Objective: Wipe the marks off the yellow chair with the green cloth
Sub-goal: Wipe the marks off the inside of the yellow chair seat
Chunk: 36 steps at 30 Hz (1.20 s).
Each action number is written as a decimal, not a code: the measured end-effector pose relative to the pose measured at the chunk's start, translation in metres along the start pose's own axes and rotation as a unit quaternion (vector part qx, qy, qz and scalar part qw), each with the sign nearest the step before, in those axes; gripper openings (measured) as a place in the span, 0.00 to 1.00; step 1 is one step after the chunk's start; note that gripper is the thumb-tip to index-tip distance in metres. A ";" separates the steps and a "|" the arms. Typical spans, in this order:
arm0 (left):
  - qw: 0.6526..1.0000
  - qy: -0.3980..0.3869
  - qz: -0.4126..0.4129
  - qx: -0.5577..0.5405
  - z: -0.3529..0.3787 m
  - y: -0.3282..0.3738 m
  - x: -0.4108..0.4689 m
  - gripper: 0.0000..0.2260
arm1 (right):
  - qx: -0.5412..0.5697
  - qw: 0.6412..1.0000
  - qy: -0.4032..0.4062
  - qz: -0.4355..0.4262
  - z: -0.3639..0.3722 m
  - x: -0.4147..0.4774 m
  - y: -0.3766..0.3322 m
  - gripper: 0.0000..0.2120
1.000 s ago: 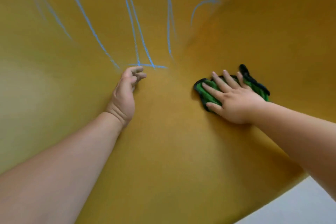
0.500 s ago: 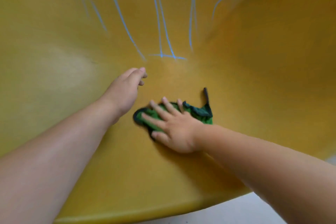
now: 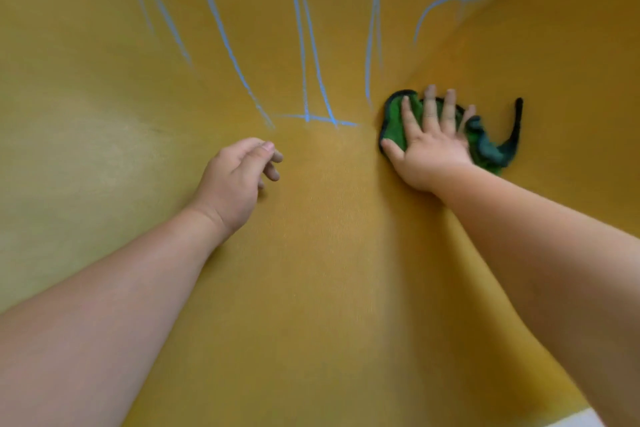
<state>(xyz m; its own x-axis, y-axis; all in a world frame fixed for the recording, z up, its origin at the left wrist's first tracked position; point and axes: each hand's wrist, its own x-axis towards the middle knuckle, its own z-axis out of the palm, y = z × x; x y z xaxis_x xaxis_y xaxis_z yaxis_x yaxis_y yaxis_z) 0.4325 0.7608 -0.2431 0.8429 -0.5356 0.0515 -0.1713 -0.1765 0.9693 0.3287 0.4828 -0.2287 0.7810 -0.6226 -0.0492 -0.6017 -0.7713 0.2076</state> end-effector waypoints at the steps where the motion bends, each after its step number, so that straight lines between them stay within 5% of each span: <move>1: 1.000 0.026 0.003 -0.012 -0.002 -0.003 0.001 0.16 | 0.028 0.999 0.009 -0.023 0.003 0.004 -0.023 0.39; 8: 0.989 0.132 0.003 -0.068 -0.004 -0.006 0.008 0.18 | 0.041 0.938 -0.052 -0.340 0.012 -0.060 -0.100 0.31; 10: 0.983 0.140 -0.020 -0.120 -0.007 -0.003 0.009 0.17 | -0.009 0.950 -0.023 -0.313 0.008 -0.038 -0.061 0.33; 13: 0.983 0.118 -0.027 -0.137 -0.012 -0.003 0.008 0.18 | -0.063 0.990 0.071 -0.101 -0.016 0.027 0.004 0.39; 17: 0.988 0.086 -0.035 -0.120 -0.017 -0.004 0.010 0.17 | 0.063 0.989 0.132 0.029 -0.020 0.057 -0.024 0.40; 19: 0.989 0.066 -0.041 -0.123 -0.021 -0.003 0.009 0.17 | 0.122 0.986 0.115 -0.004 -0.014 0.047 -0.074 0.39; 23: 0.986 0.060 -0.052 -0.144 -0.026 0.000 0.006 0.18 | 0.109 0.971 0.035 -0.210 -0.006 -0.010 -0.148 0.33; 27: 0.984 0.066 -0.063 -0.154 -0.024 0.002 0.005 0.15 | 0.078 0.948 -0.033 -0.307 0.004 -0.057 -0.138 0.30; 29: 0.987 0.059 -0.071 -0.129 -0.024 0.000 0.000 0.14 | 0.024 0.965 -0.035 -0.257 0.005 -0.048 -0.095 0.32; 33: 0.996 0.056 0.011 0.069 -0.017 -0.003 -0.005 0.11 | -0.094 0.995 0.034 0.000 -0.021 -0.001 0.034 0.39; 36: 0.931 0.073 0.177 0.310 -0.002 -0.004 0.004 0.13 | -0.154 0.981 0.085 0.087 -0.053 0.024 0.088 0.41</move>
<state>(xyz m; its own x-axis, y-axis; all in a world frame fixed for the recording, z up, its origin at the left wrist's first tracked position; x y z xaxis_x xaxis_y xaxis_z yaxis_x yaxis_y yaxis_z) 0.4375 0.7606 -0.2461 0.7295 -0.5415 0.4178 -0.6759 -0.4774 0.5615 0.3033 0.4070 -0.1596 0.7036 -0.6896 0.1716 -0.6697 -0.5628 0.4846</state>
